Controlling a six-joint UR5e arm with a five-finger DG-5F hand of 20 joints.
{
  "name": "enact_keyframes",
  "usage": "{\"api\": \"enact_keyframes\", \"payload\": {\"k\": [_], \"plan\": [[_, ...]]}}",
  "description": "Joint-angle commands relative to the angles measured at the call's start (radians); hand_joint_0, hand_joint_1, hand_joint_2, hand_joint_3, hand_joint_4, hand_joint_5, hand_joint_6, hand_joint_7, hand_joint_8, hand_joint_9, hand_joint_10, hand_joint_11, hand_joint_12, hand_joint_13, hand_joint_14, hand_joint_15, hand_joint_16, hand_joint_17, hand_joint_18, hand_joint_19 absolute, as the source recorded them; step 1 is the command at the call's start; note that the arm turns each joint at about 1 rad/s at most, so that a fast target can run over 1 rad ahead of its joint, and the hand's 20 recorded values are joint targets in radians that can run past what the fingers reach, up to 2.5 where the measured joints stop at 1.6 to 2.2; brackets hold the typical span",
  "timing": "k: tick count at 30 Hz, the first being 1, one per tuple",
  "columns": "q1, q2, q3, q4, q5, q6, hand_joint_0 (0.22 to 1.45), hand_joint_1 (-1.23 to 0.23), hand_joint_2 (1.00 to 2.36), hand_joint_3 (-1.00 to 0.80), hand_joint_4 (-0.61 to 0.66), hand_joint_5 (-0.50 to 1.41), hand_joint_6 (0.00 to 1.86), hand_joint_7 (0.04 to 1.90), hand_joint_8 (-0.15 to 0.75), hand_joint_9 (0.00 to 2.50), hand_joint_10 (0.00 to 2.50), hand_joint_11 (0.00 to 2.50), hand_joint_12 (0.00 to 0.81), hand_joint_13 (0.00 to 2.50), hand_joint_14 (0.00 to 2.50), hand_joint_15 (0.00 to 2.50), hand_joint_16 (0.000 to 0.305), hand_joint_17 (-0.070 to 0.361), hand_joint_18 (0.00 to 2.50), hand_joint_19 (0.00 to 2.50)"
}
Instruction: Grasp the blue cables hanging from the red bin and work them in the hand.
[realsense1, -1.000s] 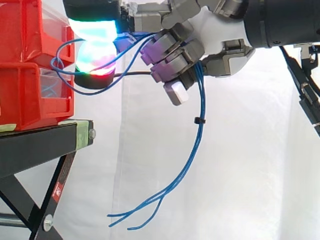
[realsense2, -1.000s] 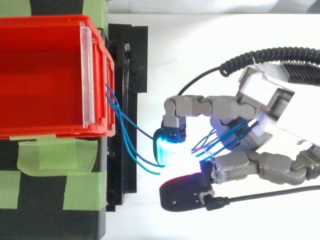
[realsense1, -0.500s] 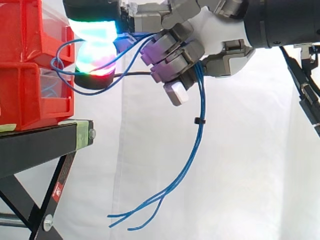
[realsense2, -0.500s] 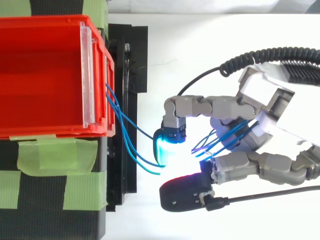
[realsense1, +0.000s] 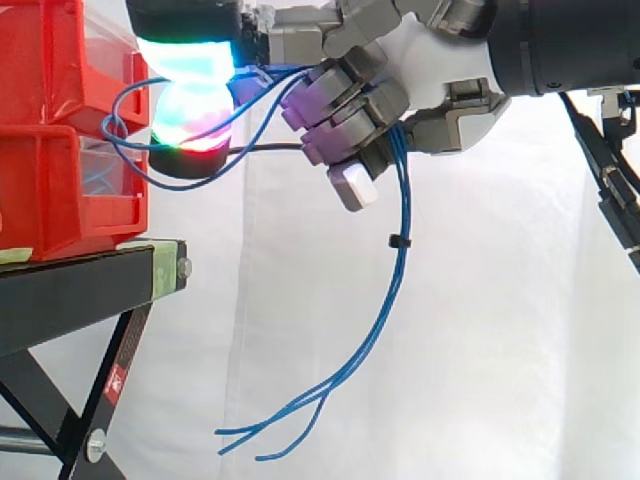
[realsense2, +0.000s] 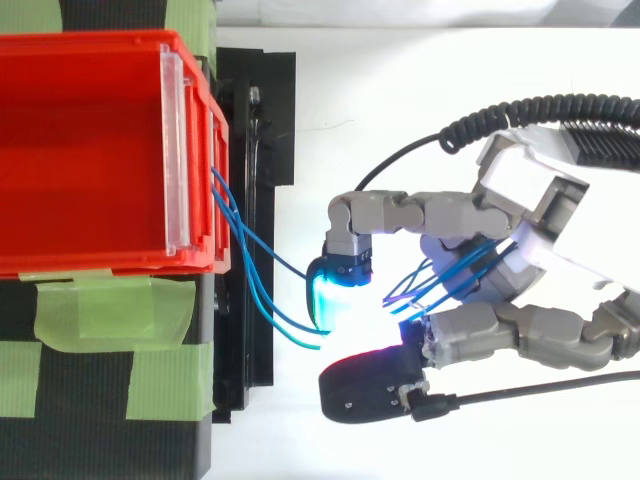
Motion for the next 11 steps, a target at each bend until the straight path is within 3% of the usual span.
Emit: {"api": "enact_keyframes", "payload": {"k": [1,11], "plan": [[0.000,0.000,0.000,0.000,0.000,0.000,0.91,-0.67,1.02,-0.50,0.20,0.53,0.19,1.57,0.615,1.54,2.50,2.50,0.681,1.96,2.50,1.86,0.213,0.160,2.34,0.64],[0.000,-0.001,0.000,0.000,0.000,-0.001,0.90,-0.67,1.02,-0.49,0.20,0.53,0.19,1.57,0.615,1.54,2.50,2.50,0.681,1.96,2.50,1.86,0.213,0.160,2.34,0.64]]}}
